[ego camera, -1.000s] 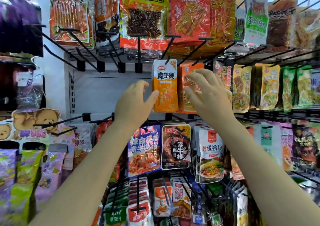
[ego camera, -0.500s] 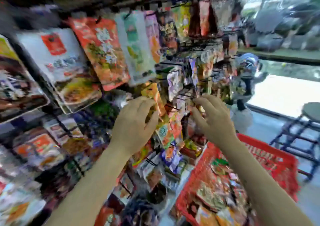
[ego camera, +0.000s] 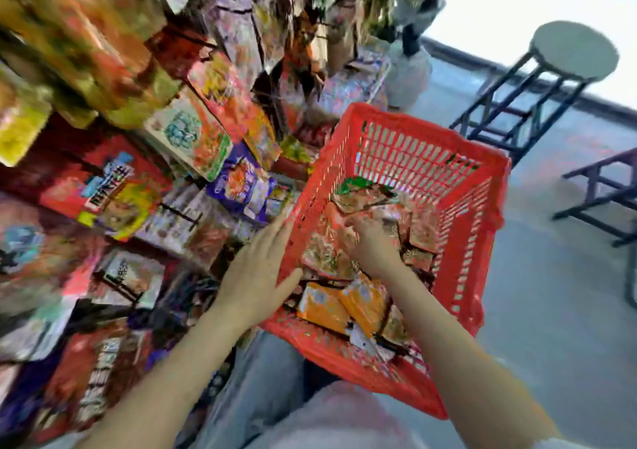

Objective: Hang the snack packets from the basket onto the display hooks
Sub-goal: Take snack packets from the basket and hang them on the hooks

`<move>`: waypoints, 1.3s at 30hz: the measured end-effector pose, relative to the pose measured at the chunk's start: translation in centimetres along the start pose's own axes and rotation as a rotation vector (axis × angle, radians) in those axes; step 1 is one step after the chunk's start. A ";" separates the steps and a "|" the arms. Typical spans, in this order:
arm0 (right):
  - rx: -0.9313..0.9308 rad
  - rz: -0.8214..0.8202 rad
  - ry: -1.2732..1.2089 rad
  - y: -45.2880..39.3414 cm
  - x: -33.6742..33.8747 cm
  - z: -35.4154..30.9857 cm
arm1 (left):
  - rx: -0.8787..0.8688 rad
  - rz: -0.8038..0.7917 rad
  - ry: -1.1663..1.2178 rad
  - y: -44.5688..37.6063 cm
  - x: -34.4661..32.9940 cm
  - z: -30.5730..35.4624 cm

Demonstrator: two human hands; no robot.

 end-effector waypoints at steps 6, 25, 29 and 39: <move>-0.276 -0.093 0.037 -1.1 -2.8 1.8 | 0.076 -0.061 0.034 0.1 -1.0 -0.5; -0.324 0.028 -0.099 -1.0 -3.6 3.1 | 0.096 -0.024 0.032 -1.3 -0.8 -0.2; -0.350 -0.067 -0.042 -0.5 -4.5 3.6 | 0.095 -0.025 0.055 -1.3 -1.0 -0.2; -0.483 -0.055 -0.062 -1.5 -4.0 3.0 | 0.091 -0.007 0.091 -1.1 -1.0 -0.4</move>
Point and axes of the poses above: each hand's wrist, its own y-axis away from the middle knuckle, its own x-axis out of the back of the hand, z = x × y, the point moved 6 cm from there along -y, towards the middle knuckle, and after that the axes turned 6 degrees about -x, right-handed, at the moved point
